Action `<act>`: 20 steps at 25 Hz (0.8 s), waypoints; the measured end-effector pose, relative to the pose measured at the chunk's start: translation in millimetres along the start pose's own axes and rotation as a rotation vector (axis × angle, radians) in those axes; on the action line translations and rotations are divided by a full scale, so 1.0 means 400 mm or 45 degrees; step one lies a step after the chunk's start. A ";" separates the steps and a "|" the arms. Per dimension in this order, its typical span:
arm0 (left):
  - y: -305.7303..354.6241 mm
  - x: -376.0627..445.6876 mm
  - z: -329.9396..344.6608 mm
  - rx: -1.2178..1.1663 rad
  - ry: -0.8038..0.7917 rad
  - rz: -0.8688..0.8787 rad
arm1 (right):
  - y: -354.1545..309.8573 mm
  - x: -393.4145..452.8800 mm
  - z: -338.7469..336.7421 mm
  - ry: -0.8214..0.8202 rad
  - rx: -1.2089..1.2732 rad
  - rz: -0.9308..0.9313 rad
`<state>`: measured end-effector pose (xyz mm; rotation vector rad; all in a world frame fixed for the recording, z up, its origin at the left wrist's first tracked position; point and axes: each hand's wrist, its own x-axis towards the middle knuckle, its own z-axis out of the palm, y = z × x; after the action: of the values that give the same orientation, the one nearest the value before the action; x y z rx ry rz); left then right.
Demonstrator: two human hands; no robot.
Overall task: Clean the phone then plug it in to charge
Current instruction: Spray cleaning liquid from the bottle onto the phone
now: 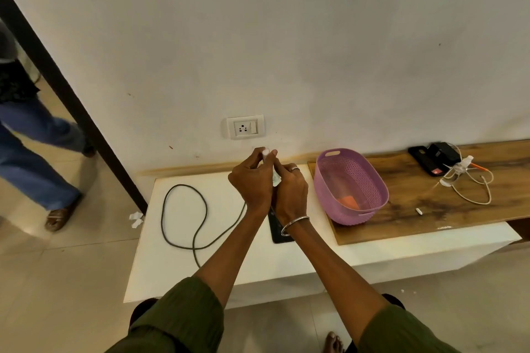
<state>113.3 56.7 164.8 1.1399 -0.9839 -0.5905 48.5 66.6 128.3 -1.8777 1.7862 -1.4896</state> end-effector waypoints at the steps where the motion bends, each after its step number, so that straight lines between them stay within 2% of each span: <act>1: -0.001 0.006 -0.004 0.047 -0.059 0.027 | 0.003 0.003 -0.001 -0.009 0.024 0.035; 3: -0.003 0.035 -0.016 0.090 -0.298 -0.058 | 0.021 0.015 -0.009 -0.080 0.084 0.111; 5: -0.004 0.072 -0.032 0.047 -0.659 -0.206 | 0.034 0.021 -0.018 -0.188 0.156 0.162; 7: -0.007 0.093 -0.044 0.032 -0.956 -0.171 | 0.041 0.024 -0.029 -0.229 0.229 0.199; 9: -0.010 0.097 -0.049 0.021 -1.035 -0.123 | 0.046 0.024 -0.035 -0.245 0.249 0.199; 12: -0.019 0.085 -0.040 0.018 -0.820 -0.120 | 0.048 0.017 -0.036 -0.252 0.166 0.174; 16: -0.025 0.036 -0.028 0.012 -0.453 -0.154 | 0.044 0.005 -0.021 -0.123 0.086 0.141; 20: 0.000 0.032 -0.019 -0.067 -0.218 0.006 | 0.076 -0.021 -0.008 -0.061 0.021 0.187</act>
<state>125.9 49.8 168.6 1.0524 -1.1109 -0.7151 27.3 66.5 104.5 -1.7181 1.8404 -1.3929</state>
